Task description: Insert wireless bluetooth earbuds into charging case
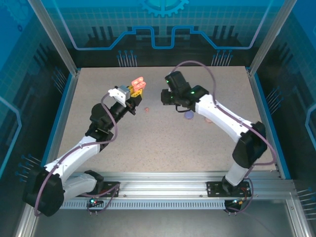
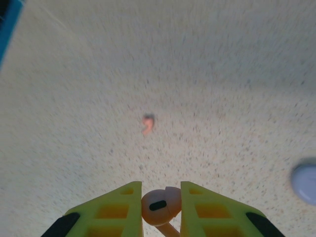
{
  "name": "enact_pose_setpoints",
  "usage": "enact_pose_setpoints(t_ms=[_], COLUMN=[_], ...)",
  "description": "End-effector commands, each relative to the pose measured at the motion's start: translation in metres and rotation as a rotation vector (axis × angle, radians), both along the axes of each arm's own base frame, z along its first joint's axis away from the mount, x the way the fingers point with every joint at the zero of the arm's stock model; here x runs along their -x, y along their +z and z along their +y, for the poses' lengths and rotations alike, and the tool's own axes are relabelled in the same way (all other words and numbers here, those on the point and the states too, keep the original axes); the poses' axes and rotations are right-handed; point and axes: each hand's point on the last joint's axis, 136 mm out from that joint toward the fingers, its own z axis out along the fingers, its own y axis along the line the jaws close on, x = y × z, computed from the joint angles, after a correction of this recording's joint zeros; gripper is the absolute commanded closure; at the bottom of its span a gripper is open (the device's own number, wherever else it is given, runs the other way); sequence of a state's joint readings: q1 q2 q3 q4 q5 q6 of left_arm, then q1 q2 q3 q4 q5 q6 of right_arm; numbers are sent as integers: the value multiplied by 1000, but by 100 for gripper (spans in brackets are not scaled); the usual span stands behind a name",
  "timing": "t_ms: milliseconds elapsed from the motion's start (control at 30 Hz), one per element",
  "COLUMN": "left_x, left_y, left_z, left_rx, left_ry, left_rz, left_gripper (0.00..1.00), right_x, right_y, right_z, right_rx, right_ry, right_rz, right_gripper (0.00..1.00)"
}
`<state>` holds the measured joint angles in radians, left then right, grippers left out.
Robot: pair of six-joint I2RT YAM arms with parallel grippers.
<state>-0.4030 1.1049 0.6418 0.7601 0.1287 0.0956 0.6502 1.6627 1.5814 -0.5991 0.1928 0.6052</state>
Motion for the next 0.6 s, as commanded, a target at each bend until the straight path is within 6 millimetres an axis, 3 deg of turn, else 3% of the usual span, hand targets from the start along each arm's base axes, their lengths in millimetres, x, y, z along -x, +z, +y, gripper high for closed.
enact_pose_setpoints(t_ms=[0, 300, 567], left_x=[3, -7, -20], left_y=[18, 35, 45], left_z=[-1, -4, -19], left_rx=[-24, 29, 75], left_ry=[47, 139, 159], left_rz=[-134, -220, -251], left_gripper=[100, 100, 100], right_x=[-1, 4, 11], right_y=[60, 170, 222], right_z=[-10, -14, -4], right_rx=[-107, -410, -664], right_ry=[3, 44, 109], right_rz=[-126, -344, -474], right_gripper=[80, 79, 78])
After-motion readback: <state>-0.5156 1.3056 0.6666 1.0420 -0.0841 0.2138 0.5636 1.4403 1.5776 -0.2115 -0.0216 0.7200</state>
